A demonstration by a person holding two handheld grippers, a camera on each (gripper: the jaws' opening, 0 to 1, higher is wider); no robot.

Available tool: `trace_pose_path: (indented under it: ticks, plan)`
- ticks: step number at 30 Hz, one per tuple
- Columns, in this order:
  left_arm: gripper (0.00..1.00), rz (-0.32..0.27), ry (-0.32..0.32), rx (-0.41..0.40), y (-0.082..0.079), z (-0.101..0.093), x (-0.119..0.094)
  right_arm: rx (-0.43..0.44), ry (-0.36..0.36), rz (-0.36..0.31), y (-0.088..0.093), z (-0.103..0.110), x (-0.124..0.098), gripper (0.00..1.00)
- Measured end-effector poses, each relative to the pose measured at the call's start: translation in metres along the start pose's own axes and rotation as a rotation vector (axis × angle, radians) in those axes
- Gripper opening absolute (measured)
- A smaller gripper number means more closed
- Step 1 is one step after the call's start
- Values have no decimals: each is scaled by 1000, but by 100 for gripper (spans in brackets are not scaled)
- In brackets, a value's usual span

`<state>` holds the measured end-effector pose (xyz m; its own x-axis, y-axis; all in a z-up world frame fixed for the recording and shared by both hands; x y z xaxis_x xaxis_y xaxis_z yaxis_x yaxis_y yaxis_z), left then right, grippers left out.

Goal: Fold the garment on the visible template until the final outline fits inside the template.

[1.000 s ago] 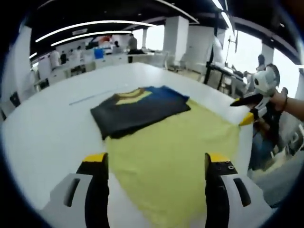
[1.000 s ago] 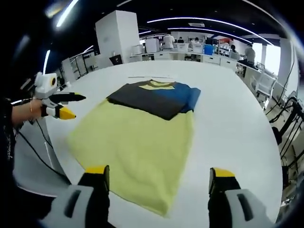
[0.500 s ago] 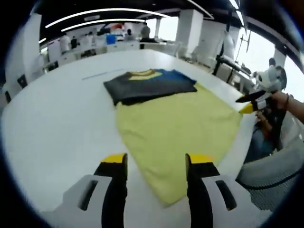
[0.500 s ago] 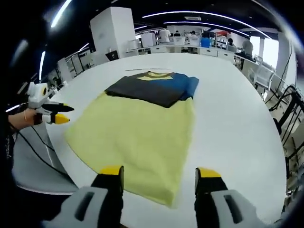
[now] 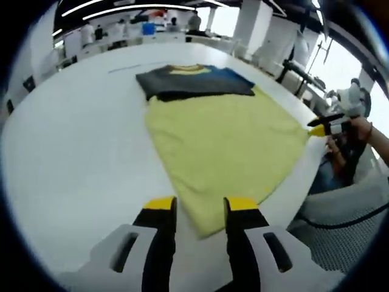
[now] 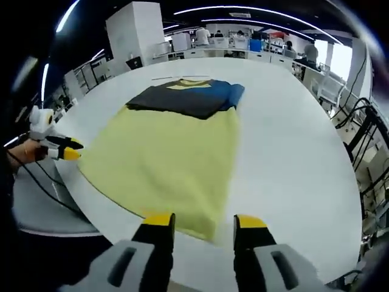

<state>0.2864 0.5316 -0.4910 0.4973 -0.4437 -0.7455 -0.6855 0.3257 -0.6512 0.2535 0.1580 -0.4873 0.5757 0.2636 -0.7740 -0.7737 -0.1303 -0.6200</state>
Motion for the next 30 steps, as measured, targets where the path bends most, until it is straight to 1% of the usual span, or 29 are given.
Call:
trace_pose_path:
  ticks: [2,4,7,9,12,16,18,20,22,25,26,27,28,30]
  plan:
    - [26,9,-5,2,2,1,0,16,5,-3,-1,-2,0,33]
    - [23,27,-10,-22,4,1,0,32,13,2,-1,-3,0,31]
    - [20,43,-17,-30,7,2,-1,66,10,-10,-3,-3,-1,28]
    - [20,46,-19,-30,10,3,0,85,19,-12,-4,-11,3,25]
    - [17,43,-28,-34,12,5,1,72,35,5,-4,-13,6,19]
    - [15,45,-19,-42,10,2,1,46,34,31,-5,-10,11,19]
    - [16,54,-18,-32,11,2,1,36,36,40,-4,-10,12,18]
    - [15,60,-23,-16,12,2,1,29,39,54,-1,-10,12,15]
    - [13,60,-37,-18,14,3,1,32,31,64,1,-9,12,15]
    - [12,54,-44,-16,13,0,0,26,33,113,11,-6,11,12]
    - [10,58,-47,-18,14,0,0,25,35,115,14,-8,11,10]
    - [9,68,-43,-19,15,-2,0,13,39,88,11,-9,11,9]
    - [8,73,-44,-16,15,-2,0,33,33,100,14,-8,10,7]
    - [7,75,-44,-16,16,-2,0,43,30,90,13,-10,11,5]
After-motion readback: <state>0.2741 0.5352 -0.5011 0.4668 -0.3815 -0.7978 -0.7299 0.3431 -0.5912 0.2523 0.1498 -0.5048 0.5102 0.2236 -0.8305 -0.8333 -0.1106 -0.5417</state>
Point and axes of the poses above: the point that each gripper's makers call its tool centre point, and the gripper's own axes: x roughly forward along the fingers, z roughly to its left, y roughly out of its underside, the point moved 5 cm from there along -x, roughly backward along the fingers, and after that the axes turned 2 degrees about -y, right-handed, at the moved point
